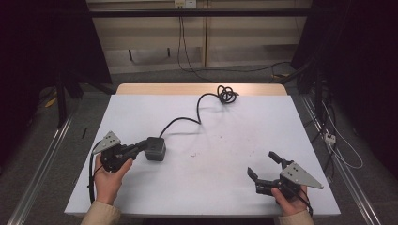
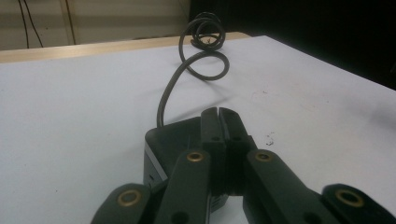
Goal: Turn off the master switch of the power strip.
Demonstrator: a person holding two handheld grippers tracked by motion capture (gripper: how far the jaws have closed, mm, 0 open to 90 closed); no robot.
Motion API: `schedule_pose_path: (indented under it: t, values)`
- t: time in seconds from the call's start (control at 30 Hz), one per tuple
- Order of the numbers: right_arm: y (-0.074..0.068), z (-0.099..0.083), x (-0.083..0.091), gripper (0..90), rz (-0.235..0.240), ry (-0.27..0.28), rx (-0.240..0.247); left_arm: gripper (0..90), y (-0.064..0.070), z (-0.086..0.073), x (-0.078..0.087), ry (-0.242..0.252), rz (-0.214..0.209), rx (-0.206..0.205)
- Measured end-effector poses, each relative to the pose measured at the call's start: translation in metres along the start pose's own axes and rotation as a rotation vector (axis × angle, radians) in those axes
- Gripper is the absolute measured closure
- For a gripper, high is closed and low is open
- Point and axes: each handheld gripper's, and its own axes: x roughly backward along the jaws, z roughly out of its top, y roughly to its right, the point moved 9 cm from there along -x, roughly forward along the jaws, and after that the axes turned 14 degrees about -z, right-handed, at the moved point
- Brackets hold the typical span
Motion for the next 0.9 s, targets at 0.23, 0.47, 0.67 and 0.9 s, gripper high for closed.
schedule_pose_path:
  t: [0.23, 0.47, 0.67, 0.9]
  values:
    - [0.000, 0.000, 0.000, 3.9, 0.001, 0.001, 0.000, 90.0, -0.001, 0.001, -0.003, -0.003, 0.002, 0.006]
    - [-0.001, 0.000, 0.000, 4.0, 0.002, 0.000, 0.002, 90.0, -0.001, 0.000, -0.005, -0.007, -0.001, 0.015]
    - [-0.001, 0.000, 0.000, 3.9, 0.002, 0.001, 0.003, 90.0, -0.002, 0.001, -0.008, -0.005, 0.000, 0.022]
    - [-0.001, 0.000, 0.000, 3.9, 0.002, 0.001, 0.003, 90.0, -0.002, 0.000, -0.011, -0.015, -0.002, 0.024]
